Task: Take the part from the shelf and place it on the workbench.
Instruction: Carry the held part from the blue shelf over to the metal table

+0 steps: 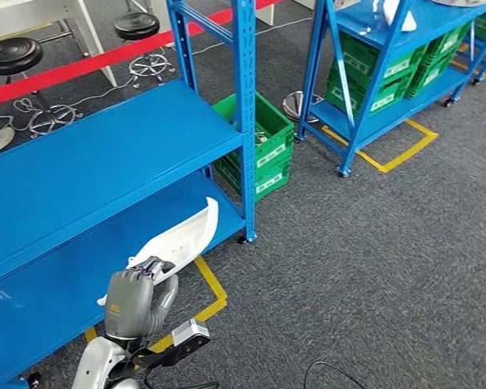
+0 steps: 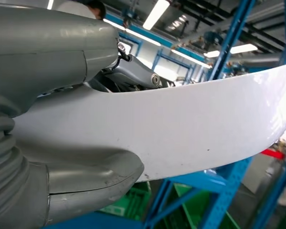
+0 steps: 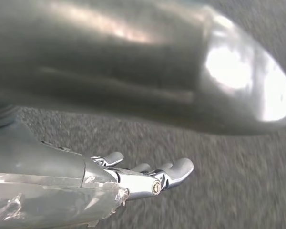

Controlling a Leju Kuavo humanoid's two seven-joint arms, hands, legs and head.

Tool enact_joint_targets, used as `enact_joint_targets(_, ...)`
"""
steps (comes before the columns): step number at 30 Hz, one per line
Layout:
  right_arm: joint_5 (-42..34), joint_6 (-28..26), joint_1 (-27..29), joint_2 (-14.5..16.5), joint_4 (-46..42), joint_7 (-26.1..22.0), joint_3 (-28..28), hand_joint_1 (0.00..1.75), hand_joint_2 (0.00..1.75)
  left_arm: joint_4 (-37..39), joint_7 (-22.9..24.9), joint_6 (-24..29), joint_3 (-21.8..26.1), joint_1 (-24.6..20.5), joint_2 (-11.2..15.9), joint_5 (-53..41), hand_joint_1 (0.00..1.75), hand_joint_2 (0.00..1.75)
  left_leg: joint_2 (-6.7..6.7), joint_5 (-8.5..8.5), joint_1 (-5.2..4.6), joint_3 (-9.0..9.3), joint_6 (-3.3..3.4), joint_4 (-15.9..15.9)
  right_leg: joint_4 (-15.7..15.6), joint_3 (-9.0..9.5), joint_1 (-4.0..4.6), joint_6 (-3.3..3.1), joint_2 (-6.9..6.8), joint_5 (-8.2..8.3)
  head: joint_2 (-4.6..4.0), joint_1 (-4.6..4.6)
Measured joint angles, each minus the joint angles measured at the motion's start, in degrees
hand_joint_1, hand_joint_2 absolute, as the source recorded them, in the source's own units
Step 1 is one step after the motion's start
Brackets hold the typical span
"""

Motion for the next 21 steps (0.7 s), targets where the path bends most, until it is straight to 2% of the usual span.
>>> enact_joint_targets(1,-0.03,-0.37,0.04,-0.13,0.01,0.39,-0.29,0.0,0.0,1.05,-0.28,0.09,-0.02,-0.49,-0.19,0.36,1.75,1.75,-0.79,-2.46,0.0,-0.96,0.0,3.72,0.03,-0.94,0.04,-0.1,0.71,0.79,0.0,-0.03)
enact_joint_targets(2,-0.03,-0.62,0.14,-0.21,0.02,0.73,-0.61,0.0,0.0,2.17,-0.46,0.13,-0.03,-0.98,-0.4,0.58,1.75,1.75,-1.18,-3.76,-0.03,-1.45,0.1,6.68,0.07,-1.95,0.09,-0.1,1.46,1.56,0.0,-0.06)
enact_joint_targets(3,-0.04,-0.8,0.29,-0.26,0.05,0.99,-0.9,0.0,0.0,3.23,-0.6,0.17,-0.04,-1.41,-0.62,0.68,1.75,1.75,-1.41,-3.79,-0.06,-1.17,0.29,8.09,0.09,-2.92,0.14,-0.03,2.22,2.3,0.0,-0.04)
enact_joint_targets(4,-0.04,-0.94,0.44,-0.29,0.08,1.21,-1.18,0.0,0.0,4.11,-0.7,0.22,-0.05,-1.76,-0.79,0.75,1.75,1.75,-1.62,-2.7,-0.09,0.06,0.54,7.49,0.11,-3.81,0.17,0.06,2.99,3.02,0.0,-0.04)
enact_joint_targets(5,-0.04,-1.09,0.54,-0.29,0.11,1.41,-1.5,0.0,0.0,4.87,-0.79,0.32,-0.05,-2.08,-0.93,0.75,1.75,1.75,-2.05,-1.07,-0.1,2.23,0.82,4.96,0.11,-4.64,0.17,0.18,3.77,3.73,0.0,-0.02)
enact_joint_targets(6,-0.04,-1.24,0.58,-0.29,0.15,1.62,-1.81,0.0,0.0,5.49,-0.85,0.46,-0.05,-2.43,-1.05,0.75,1.75,1.75,-3.13,0.22,-0.07,4.98,1.13,1.24,0.12,-5.38,0.13,0.36,4.53,4.44,0.0,-0.01)
enact_joint_targets(7,-0.04,-1.4,0.56,-0.3,0.18,1.82,-2.1,0.0,0.0,6.01,-0.89,0.63,-0.05,-2.74,-1.16,0.74,1.75,1.75,-4.48,0.78,0.02,7.74,1.43,-2.94,0.17,-6.06,0.17,0.61,5.25,5.13,0.0,0.01)
enact_joint_targets(8,-0.05,-1.52,0.56,-0.31,0.21,2.0,-2.37,0.0,0.0,6.48,-0.92,0.81,-0.06,-3.01,-1.25,0.73,1.75,1.75,-5.68,0.83,0.06,9.68,1.59,-6.15,0.12,-6.58,0.19,0.91,5.93,5.86,0.01,0.05)
enact_joint_targets(9,-0.07,-1.63,0.63,-0.32,0.25,2.17,-2.6,0.0,0.0,6.91,-0.95,0.96,-0.06,-3.22,-1.31,0.71,1.75,1.75,-6.46,0.57,0.06,10.7,1.74,-8.09,-0.06,-6.94,0.18,1.27,6.54,6.61,0.01,0.04)
enact_joint_targets(10,-0.08,-1.76,0.79,-0.33,0.32,2.38,-2.87,0.0,0.0,7.31,-1.02,1.08,-0.06,-3.36,-1.37,0.69,1.75,1.75,-6.4,0.56,0.0,10.88,1.9,-8.88,-0.37,-7.2,0.2,1.66,7.15,7.39,0.01,0.05)
enact_joint_targets(11,-0.08,-1.97,1.02,-0.4,0.42,2.72,-3.16,0.0,0.0,7.67,-1.23,1.21,-0.05,-3.51,-1.45,0.72,1.75,1.75,-5.76,1.01,0.04,10.43,2.11,-8.81,-0.72,-7.42,0.09,2.02,7.63,8.09,0.01,0.0)
enact_joint_targets(12,-0.08,-2.3,1.24,-0.4,0.58,3.16,-3.43,0.0,0.0,7.99,-1.6,1.34,-0.05,-3.72,-1.55,0.77,1.75,1.75,-5.08,1.55,0.11,9.99,2.52,-8.82,-0.69,-7.82,0.13,2.34,7.27,7.93,0.01,0.01)
enact_joint_targets(13,-0.23,-2.67,1.4,-0.4,0.74,3.69,-3.65,0.0,0.0,8.24,-2.08,1.48,-0.05,-3.92,-1.68,0.86,1.75,1.75,-4.37,2.18,0.16,9.47,2.96,-8.87,0.29,-8.44,0.21,2.61,6.26,6.62,0.01,0.22)
enact_joint_targets(14,-0.52,-2.99,1.41,-0.4,0.86,4.14,-3.79,0.0,0.0,8.46,-2.54,1.6,-0.04,-4.12,-1.79,0.97,1.75,1.75,-3.6,2.82,0.2,8.82,3.31,-8.93,2.61,-9.33,0.26,2.81,4.81,4.18,0.01,0.39)
enact_joint_targets(15,-0.9,-3.23,1.34,-0.33,0.98,4.44,-3.85,0.0,0.0,8.66,-2.85,1.68,-0.02,-4.26,-1.85,1.04,1.75,1.75,-2.89,3.41,0.04,8.14,3.55,-8.9,6.21,-10.39,0.33,2.99,3.2,1.01,0.01,0.62)
enact_joint_targets(16,-1.28,-3.36,1.24,-0.33,1.05,4.6,-3.88,0.0,0.0,8.85,-3.0,1.74,0.02,-4.31,-1.89,1.13,1.75,1.75,-2.08,4.0,-0.11,7.44,3.68,-8.87,10.54,-11.4,0.29,3.16,2.19,-1.82,0.0,0.78)
enact_joint_targets(17,-1.51,-3.42,1.15,-0.32,1.14,4.67,-3.91,0.0,0.0,9.05,-3.03,1.75,0.06,-4.35,-1.89,1.2,1.75,1.75,-1.23,4.56,-0.22,6.7,3.71,-8.83,14.43,-12.02,0.23,3.3,1.67,-3.54,0.0,0.78)
enact_joint_targets(18,-1.6,-3.49,1.13,-0.32,1.22,4.69,-3.97,0.0,0.0,9.25,-3.03,1.75,0.09,-4.38,-1.89,1.26,1.75,1.75,-0.42,5.11,-0.31,5.98,3.7,-8.8,16.93,-11.93,0.19,3.38,1.41,-3.93,0.0,0.79)
enact_joint_targets(19,-1.6,-3.55,1.16,-0.32,1.3,4.7,-4.06,0.0,0.0,9.43,-3.03,1.75,0.1,-4.42,-1.89,1.33,1.75,1.75,0.36,5.62,-0.36,5.26,3.66,-8.78,17.34,-10.8,0.17,3.4,1.24,-3.17,0.0,0.8)
enact_joint_targets(20,-1.61,-3.59,1.19,-0.32,1.34,4.71,-4.16,0.0,0.0,9.59,-3.04,1.76,0.1,-4.49,-1.9,1.36,1.75,1.75,1.08,6.13,-0.42,4.59,3.58,-8.76,15.31,-8.43,0.19,3.33,0.89,-1.85,0.0,0.81)
enact_joint_targets(21,-1.62,-3.62,1.18,-0.32,1.37,4.73,-4.26,0.0,0.0,9.71,-3.04,1.76,0.1,-4.56,-1.94,1.38,1.75,1.75,1.71,6.59,-0.49,4.06,3.43,-8.71,11.36,-4.98,0.26,3.18,-0.11,-0.89,0.0,0.81)
